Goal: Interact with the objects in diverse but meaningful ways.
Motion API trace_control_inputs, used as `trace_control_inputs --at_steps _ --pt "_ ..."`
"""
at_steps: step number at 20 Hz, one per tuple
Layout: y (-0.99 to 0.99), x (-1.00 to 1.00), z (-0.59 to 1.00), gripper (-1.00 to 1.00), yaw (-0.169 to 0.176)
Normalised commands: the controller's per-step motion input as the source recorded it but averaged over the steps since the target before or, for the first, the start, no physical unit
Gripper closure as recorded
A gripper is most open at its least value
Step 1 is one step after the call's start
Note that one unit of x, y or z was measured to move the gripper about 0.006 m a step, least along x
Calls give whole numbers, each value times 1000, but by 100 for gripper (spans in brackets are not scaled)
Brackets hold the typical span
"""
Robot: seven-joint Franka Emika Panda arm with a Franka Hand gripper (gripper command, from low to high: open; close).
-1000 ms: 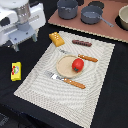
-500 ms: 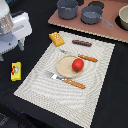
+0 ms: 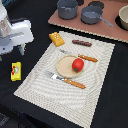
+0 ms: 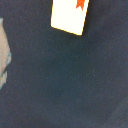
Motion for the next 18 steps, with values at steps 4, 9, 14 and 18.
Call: trace_control_inputs --at_steps 4,9,14,18 --pt "-241 168 -259 -100 -2" --pt "-190 237 -191 -100 -8" --pt "-198 187 -170 -100 -4" --pt "-173 162 -202 -100 -1"
